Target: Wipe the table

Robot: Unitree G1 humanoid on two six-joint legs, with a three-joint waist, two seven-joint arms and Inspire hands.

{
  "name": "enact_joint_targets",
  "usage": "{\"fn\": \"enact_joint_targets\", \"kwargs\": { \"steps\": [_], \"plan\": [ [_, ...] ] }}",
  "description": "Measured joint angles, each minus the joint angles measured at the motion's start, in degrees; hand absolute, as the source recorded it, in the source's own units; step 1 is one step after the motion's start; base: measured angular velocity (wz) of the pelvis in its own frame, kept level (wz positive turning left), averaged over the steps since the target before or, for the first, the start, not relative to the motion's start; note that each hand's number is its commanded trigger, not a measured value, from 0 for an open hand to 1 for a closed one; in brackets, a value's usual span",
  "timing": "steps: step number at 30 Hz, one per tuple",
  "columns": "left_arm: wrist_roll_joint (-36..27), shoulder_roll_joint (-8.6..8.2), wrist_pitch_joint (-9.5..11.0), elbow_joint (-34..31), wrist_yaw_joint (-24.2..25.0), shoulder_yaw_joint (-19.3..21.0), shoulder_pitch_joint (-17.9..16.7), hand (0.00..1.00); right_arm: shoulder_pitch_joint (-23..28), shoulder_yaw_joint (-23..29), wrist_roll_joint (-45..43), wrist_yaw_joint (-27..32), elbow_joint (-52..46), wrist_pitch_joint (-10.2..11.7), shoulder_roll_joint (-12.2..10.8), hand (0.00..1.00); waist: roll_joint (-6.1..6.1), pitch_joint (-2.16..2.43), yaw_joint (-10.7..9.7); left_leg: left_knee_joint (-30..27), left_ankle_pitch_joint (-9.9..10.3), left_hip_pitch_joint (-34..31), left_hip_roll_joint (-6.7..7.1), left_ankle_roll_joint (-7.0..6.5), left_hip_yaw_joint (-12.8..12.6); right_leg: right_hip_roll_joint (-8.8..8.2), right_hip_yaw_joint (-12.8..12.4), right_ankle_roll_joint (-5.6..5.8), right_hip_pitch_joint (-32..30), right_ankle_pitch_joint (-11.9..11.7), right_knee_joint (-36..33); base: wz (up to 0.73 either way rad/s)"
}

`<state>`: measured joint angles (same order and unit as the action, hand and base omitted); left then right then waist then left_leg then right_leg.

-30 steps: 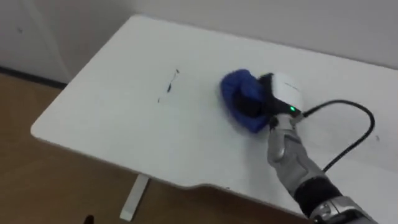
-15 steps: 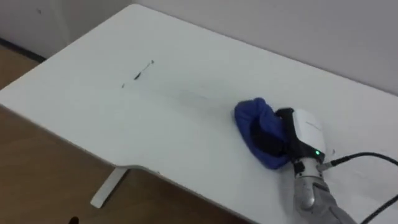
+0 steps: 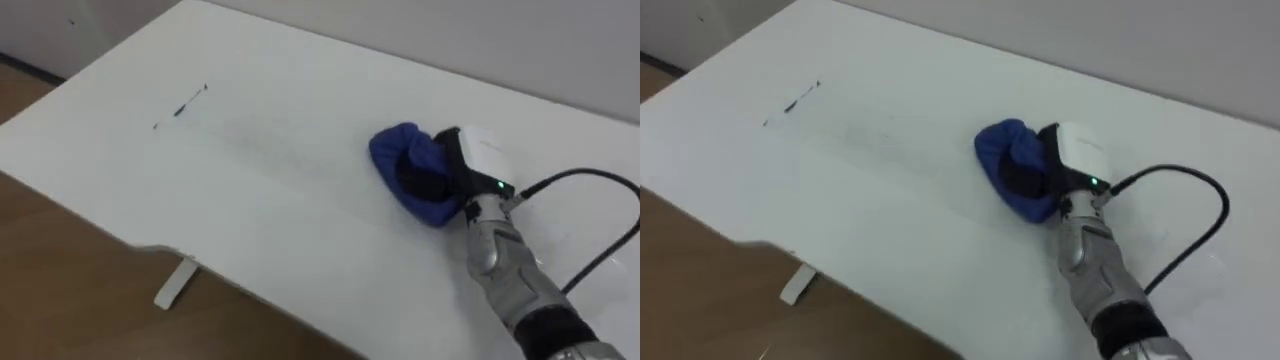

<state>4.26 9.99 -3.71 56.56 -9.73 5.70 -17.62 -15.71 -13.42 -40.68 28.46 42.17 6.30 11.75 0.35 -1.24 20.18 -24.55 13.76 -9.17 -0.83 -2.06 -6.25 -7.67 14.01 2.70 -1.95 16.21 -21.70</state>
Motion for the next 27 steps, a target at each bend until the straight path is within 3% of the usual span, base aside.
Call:
{"fn": "enact_joint_targets", "kwargs": {
  "steps": [1,3,6,10,12,13,15,17,19,25,27],
  "plan": [
    [-0.03,-0.03,-0.09,-0.26,-0.19,-0.02,0.04,0.00,0.78,0.00,0.21,0.96,0.03,0.64,-0.35,1.00,-0.04,0.06,-0.97,1.02,-0.25,0.81,0.27,-0.07,0.16,-0.06,0.74,0.12,0.87,-0.42,1.01,0.06],
    [0.20,0.00,0.08,-1.11,-1.32,0.58,0.24,0.00,4.05,0.05,0.77,3.08,-0.10,2.41,-1.98,1.00,-0.76,0.84,-4.18,4.54,-0.79,4.28,1.16,-0.03,0.58,-0.06,1.80,0.73,4.94,-1.84,5.13,0.09],
    [0.37,0.04,0.94,-3.37,-2.17,1.06,2.04,0.00,6.23,0.32,1.22,4.00,0.58,3.15,-2.63,1.00,-1.82,1.82,-6.17,7.23,-0.89,7.50,2.18,-0.04,1.73,-0.03,3.50,1.35,9.31,-3.01,9.60,0.12],
    [-0.31,-0.49,2.99,-3.77,-2.13,0.49,5.04,0.00,4.02,-1.09,2.20,2.82,1.48,2.55,-2.87,1.00,-2.12,1.71,-5.15,9.28,-0.94,9.43,2.40,-0.06,1.71,-0.08,3.37,1.54,9.71,-3.53,10.79,-0.37],
    [-0.01,-0.92,2.90,-3.75,-2.03,0.47,6.09,0.00,0.71,-1.98,0.79,0.14,0.32,-0.42,-3.17,1.00,-2.35,1.55,-3.27,10.92,-1.12,9.71,2.55,0.08,1.80,-0.06,3.39,1.45,8.00,-3.89,11.03,-0.70],
    [-0.02,-1.05,2.85,-3.69,-2.02,0.46,6.52,0.00,-0.08,-2.36,0.47,-0.25,-0.25,-1.52,-3.13,1.00,-2.48,1.36,-2.98,11.17,-1.40,9.44,2.48,0.12,1.79,0.06,3.58,1.32,7.60,-4.22,10.98,-0.41],
    [-0.25,-1.18,2.97,-3.63,-1.97,-0.19,7.18,0.00,-3.83,-3.55,0.41,-1.55,-0.55,-3.75,-2.92,1.00,-2.84,0.26,-2.46,11.56,-1.90,8.30,2.21,0.23,1.89,0.41,3.98,1.04,6.18,-4.90,11.17,-0.08],
    [-0.43,-1.23,2.61,-3.66,-1.98,-0.23,6.76,0.00,-4.53,-3.42,0.50,-1.42,-0.30,-3.93,-2.76,1.00,-2.94,0.06,-2.58,11.44,-1.92,7.63,2.02,0.24,2.31,0.62,4.44,0.98,5.58,-5.32,11.28,0.11],
    [-1.61,-1.18,2.03,-3.67,-2.06,-0.19,5.54,0.00,-4.28,-3.34,0.52,-0.64,-0.26,-3.85,-2.46,1.00,-2.90,0.05,-2.61,11.46,-1.92,7.49,1.65,0.24,2.39,0.78,5.68,0.89,5.48,-5.75,11.19,0.10],
    [-0.94,-0.73,1.54,-3.69,-1.96,2.70,0.26,0.00,2.92,0.65,1.96,4.34,0.61,1.39,-1.90,1.00,-2.68,0.35,-4.49,11.38,-1.92,8.59,2.27,0.24,4.10,0.63,7.71,0.97,8.21,-5.88,12.25,0.24],
    [-0.53,-0.18,1.70,-3.71,-2.10,4.81,-1.50,0.00,7.10,4.24,2.32,6.47,0.41,3.67,-1.84,1.00,-2.56,0.83,-6.86,11.32,-1.92,9.13,2.50,0.23,4.60,0.44,8.92,1.02,9.85,-5.90,12.73,0.43]
  ]
}}
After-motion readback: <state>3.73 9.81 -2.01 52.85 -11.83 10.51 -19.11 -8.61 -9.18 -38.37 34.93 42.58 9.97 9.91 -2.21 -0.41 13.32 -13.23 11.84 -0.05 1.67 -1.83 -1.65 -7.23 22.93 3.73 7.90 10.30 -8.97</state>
